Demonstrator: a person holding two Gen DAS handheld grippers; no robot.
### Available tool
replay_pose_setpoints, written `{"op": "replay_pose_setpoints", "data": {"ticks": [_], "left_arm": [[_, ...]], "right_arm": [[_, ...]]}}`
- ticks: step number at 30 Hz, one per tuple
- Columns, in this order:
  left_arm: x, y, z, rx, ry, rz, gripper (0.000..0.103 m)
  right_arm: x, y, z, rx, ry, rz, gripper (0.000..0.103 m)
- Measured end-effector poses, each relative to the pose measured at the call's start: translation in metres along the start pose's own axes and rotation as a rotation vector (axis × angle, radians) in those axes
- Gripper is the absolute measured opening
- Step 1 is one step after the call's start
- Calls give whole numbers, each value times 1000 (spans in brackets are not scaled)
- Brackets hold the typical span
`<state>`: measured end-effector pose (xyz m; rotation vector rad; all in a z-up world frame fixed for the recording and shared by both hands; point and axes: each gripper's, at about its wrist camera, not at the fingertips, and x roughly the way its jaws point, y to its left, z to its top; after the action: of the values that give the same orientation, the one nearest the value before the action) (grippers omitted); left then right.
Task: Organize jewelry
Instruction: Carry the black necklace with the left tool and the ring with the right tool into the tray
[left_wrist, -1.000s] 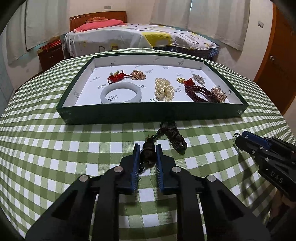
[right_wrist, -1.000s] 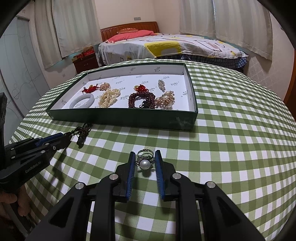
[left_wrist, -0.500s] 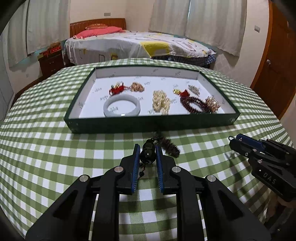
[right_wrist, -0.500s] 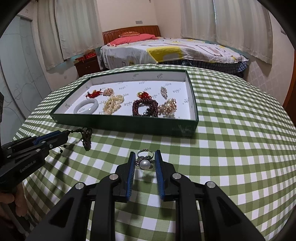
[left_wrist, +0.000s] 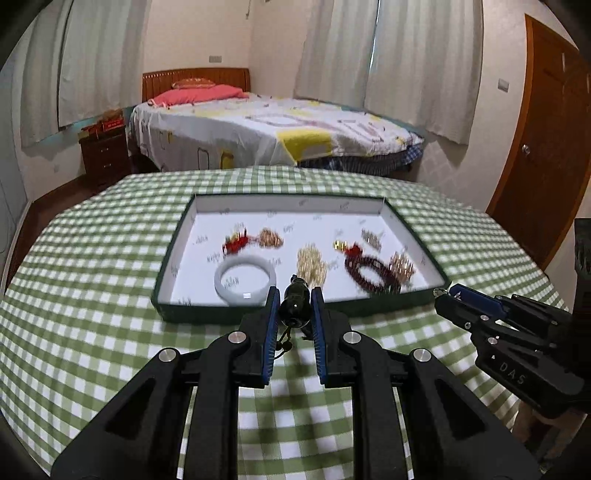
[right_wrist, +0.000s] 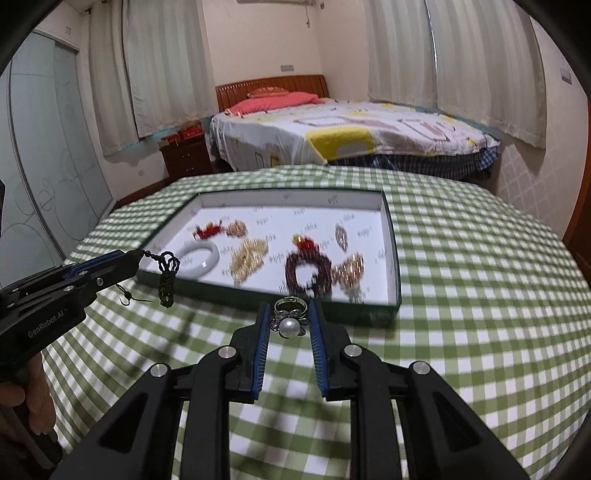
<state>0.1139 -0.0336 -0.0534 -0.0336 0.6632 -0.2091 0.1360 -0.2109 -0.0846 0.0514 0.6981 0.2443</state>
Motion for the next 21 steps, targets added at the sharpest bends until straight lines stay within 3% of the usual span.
{"op": "replay_pose_setpoints", "data": {"ticks": [12, 21], "left_arm": [[2, 4, 50, -3, -95, 6, 17], [40, 5, 91, 6, -119, 10, 17]], "right_arm": [[4, 9, 60, -37, -111, 4, 22], [36, 6, 103, -43, -154, -2, 22]]}}
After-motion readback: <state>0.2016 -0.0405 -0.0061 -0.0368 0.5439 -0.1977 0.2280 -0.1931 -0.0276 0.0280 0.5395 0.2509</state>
